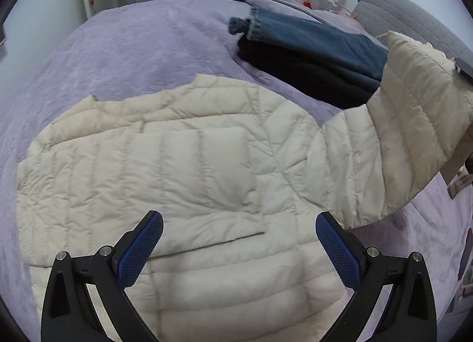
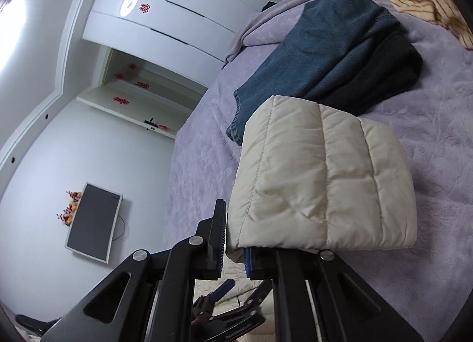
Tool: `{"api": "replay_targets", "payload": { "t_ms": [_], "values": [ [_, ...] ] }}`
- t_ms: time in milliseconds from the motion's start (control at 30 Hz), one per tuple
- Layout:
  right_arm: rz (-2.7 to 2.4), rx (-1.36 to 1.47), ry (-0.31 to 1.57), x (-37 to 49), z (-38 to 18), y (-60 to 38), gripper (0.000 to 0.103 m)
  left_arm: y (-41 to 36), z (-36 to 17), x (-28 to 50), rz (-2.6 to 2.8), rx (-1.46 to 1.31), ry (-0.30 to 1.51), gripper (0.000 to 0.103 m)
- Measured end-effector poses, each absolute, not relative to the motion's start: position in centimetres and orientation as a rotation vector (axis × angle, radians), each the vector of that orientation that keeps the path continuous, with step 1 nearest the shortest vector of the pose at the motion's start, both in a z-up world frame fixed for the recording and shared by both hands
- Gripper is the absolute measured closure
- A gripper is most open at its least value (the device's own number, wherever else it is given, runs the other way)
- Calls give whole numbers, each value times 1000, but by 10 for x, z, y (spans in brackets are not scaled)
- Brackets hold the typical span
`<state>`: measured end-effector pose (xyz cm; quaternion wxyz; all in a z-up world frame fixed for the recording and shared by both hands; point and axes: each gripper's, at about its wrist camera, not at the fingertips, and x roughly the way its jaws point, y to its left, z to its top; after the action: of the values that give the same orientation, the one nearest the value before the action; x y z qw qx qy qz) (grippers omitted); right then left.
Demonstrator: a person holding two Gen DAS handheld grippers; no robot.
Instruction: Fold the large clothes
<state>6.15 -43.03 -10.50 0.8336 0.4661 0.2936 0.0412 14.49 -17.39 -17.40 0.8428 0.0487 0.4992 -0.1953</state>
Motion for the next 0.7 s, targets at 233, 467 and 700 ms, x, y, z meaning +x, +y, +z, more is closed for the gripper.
{"api": "replay_targets", "payload": {
  "t_ms": [233,467,700],
  "values": [
    [193,692,733,125,-90,-331,91,-60,-177,165,-215,55,1059,0],
    [331,383,988,178,-151,-196,92,11,-190,171,-112,33,1067,0],
    [318,341,1126,183,-213,-163,92,30,-206,180,-129,-21,1090,0]
  ]
}}
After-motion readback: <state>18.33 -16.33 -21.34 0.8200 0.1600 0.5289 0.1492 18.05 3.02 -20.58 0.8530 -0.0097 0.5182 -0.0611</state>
